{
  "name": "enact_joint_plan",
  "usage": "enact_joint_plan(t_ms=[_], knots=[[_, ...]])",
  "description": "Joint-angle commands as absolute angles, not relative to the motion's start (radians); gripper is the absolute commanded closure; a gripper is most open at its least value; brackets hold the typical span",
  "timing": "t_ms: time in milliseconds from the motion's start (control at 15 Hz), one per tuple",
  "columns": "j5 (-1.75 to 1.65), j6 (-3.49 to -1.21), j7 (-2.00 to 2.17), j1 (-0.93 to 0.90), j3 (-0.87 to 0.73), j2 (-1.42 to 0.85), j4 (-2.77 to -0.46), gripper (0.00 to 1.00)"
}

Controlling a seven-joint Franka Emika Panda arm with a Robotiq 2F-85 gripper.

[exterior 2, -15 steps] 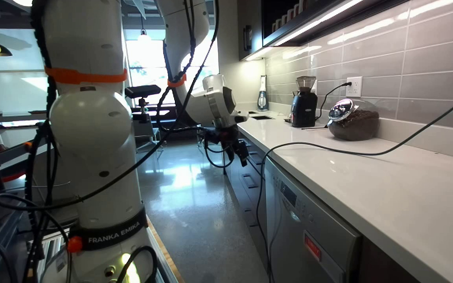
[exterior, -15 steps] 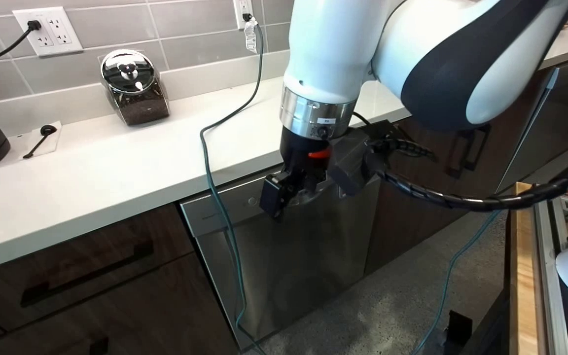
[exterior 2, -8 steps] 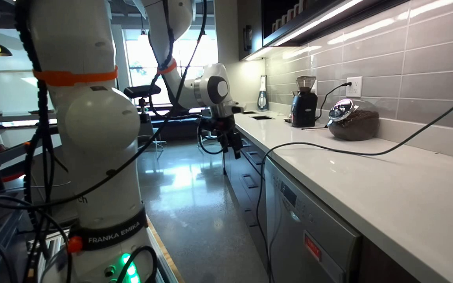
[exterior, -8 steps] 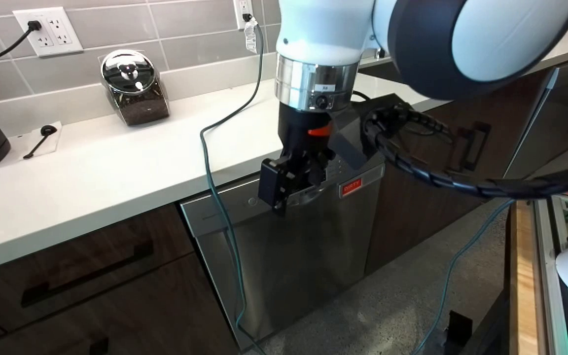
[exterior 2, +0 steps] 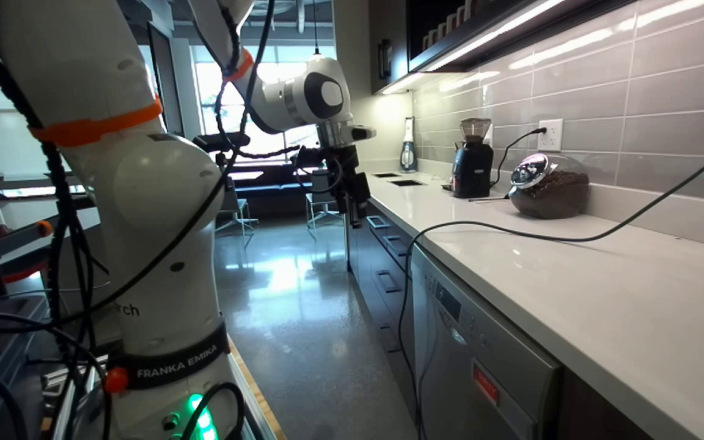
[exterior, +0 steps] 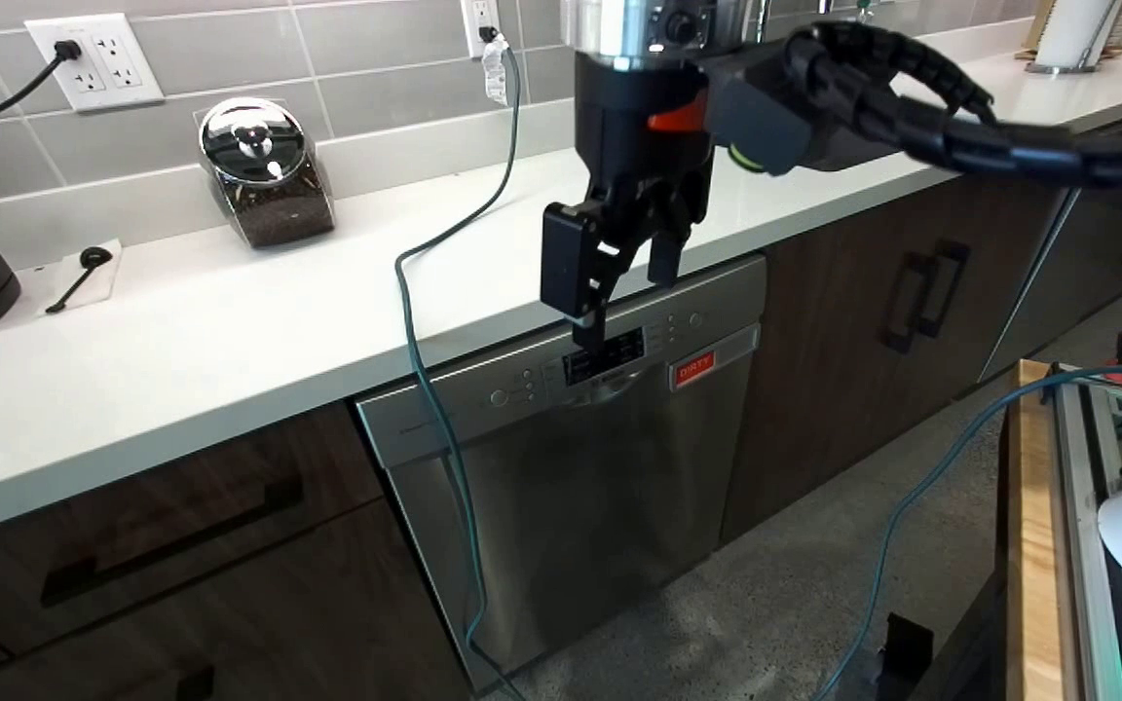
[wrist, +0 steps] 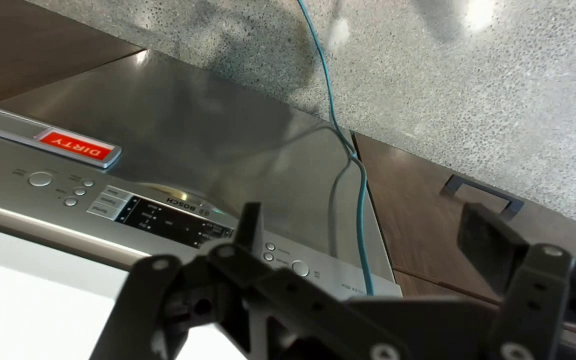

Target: Press a button on the dishwasher.

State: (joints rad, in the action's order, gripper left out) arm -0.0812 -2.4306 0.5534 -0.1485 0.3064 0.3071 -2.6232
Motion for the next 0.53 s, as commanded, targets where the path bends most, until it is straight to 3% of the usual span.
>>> enact_joint_plan(t_ms=[0,467], knots=[[-0.047,-2.361,0.516,-0.164,0.298,0.373,-2.624,0.0],[-0.076,-2.388,0.532,-0.144,0.312,0.368,-2.621,0.0]])
